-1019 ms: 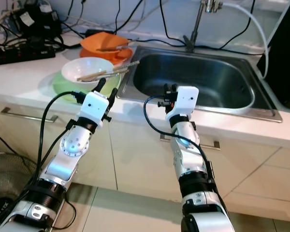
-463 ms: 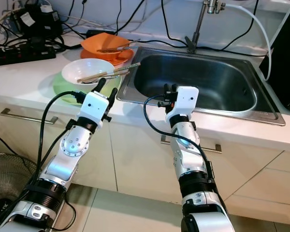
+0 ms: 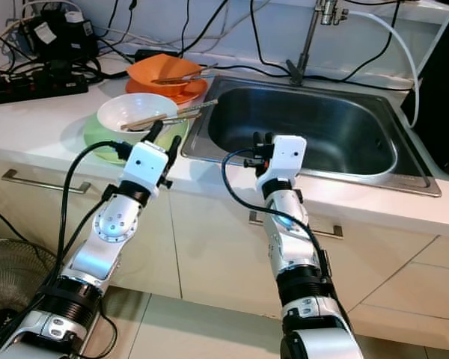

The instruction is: Kitchen organization

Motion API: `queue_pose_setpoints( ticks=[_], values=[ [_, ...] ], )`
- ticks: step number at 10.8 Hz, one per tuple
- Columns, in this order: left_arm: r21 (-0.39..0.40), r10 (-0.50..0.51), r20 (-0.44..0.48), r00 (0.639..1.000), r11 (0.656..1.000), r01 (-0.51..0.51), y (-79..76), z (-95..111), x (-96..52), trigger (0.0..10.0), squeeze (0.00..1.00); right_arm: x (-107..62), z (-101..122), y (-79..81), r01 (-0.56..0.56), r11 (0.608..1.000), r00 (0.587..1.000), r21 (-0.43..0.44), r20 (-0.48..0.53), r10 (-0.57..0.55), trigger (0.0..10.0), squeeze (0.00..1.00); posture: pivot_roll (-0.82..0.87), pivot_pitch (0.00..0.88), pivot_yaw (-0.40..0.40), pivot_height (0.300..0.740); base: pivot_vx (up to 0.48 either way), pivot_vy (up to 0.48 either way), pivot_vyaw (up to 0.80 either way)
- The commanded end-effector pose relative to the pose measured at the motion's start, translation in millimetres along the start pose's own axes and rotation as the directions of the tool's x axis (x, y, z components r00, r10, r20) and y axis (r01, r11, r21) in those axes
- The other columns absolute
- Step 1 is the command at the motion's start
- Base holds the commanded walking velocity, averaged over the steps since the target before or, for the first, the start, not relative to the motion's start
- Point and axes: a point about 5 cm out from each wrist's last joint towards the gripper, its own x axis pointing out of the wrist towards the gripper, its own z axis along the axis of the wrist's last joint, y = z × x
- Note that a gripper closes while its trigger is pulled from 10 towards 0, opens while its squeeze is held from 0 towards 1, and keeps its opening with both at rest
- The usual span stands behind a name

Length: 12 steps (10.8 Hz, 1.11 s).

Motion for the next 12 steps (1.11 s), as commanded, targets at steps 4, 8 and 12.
queue_pose_setpoints(
  ticks=[4, 8, 12],
  values=[
    [0.007, 0.009, 0.013, 1.000, 1.000, -0.009, 2.1, 2.2, 2.1, 10.0, 0.00, 4.1, 5.2, -0.7, -0.006, 1.000, 1.000, -0.001, 0.018, 0.006, 10.0, 0.00, 0.18, 0.002, -0.020, 0.740, 0.308, 0.000, 0.00],
    [0.005, 0.011, 0.015, 1.000, 1.000, -0.011, 2.3, 2.5, 2.6, 10.0, 0.00, 4.4, 5.3, -0.7, -0.006, 1.000, 1.000, -0.002, 0.017, 0.006, 10.0, 0.00, 0.18, 0.000, -0.020, 0.740, 0.290, 0.000, 0.00],
    [0.005, 0.015, 0.017, 1.000, 1.000, -0.015, 2.9, 2.6, 2.5, 10.0, 0.00, 4.2, 4.9, -0.2, -0.008, 1.000, 1.000, -0.003, 0.016, 0.008, 10.0, 0.00, 0.18, 0.000, -0.020, 0.740, 0.363, 0.000, 0.00]
  ],
)
